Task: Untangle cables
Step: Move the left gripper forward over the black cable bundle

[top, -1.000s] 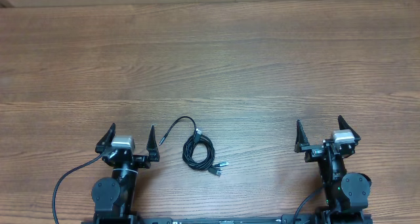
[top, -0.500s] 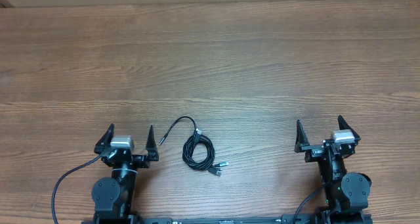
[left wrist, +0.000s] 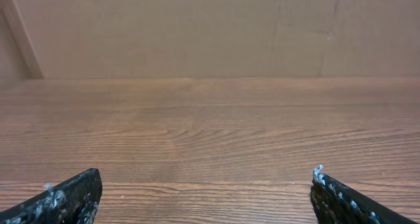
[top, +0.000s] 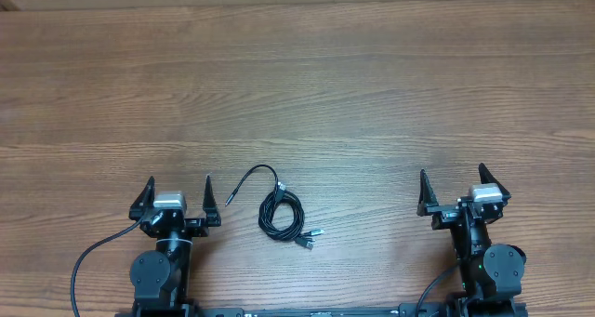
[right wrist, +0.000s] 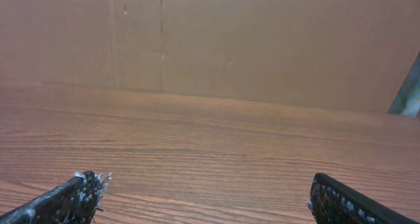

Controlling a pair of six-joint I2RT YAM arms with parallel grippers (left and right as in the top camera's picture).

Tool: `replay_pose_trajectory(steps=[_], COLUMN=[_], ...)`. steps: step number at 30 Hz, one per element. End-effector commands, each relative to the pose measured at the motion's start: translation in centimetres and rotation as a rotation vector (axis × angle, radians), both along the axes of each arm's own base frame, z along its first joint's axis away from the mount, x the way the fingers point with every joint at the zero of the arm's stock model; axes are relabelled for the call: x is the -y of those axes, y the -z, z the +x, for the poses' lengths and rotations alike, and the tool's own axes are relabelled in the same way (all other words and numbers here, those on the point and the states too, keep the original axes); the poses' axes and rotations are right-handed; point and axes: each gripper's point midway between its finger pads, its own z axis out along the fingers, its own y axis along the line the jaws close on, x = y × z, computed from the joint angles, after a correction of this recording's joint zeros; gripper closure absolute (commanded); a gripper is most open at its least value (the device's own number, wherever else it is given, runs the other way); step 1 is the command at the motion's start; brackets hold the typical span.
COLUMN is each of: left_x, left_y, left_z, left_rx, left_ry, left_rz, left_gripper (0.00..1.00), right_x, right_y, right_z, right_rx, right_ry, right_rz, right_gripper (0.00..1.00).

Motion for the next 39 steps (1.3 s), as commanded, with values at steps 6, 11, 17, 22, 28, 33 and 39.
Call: replay_pose_trajectory(steps=[6, 11, 17, 22, 28, 33, 39], left_x=[-0.1, 1.2, 1.0, 1.1, 1.4, 2.9, 3.5], left_y=[-0.3, -2.0, -5.5, -7.6, -8.8, -9.5, -10.4], left_z=[0.0, -0.5, -2.1, -2.7, -2.3, -1.4, -0.9], left_rx=[0.015, 0.018, -0.005, -0.044, -0.170, -0.328, -0.541], left_ry=[-0.009, 0.069, 0.065, 0.068, 0.089, 0.169, 0.194], left_rz=[-0.063, -0.064, 0.015, 0.012, 0.006, -0.025, -0.072], left_gripper=[0.00, 0.00, 0.00, 0.00, 0.00, 0.00, 0.00], right_x=[0.1, 0.1, 0.1, 0.1, 0.1, 0.1, 0.1], right_y=[0.2, 0.2, 0.2, 0.2, 0.2, 0.2, 0.2], right_z=[0.0, 0.0, 0.0, 0.0, 0.0, 0.0, 0.0], right_rx=[0.004, 0.004, 0.004, 0.004, 0.004, 0.004, 0.004], right_ry=[0.004, 0.003, 0.004, 0.004, 0.003, 0.004, 0.004], right_rz=[-0.004, -0.004, -0.004, -0.004, -0.004, -0.004, -0.004], right_gripper=[0.00, 0.00, 0.00, 0.00, 0.00, 0.00, 0.00])
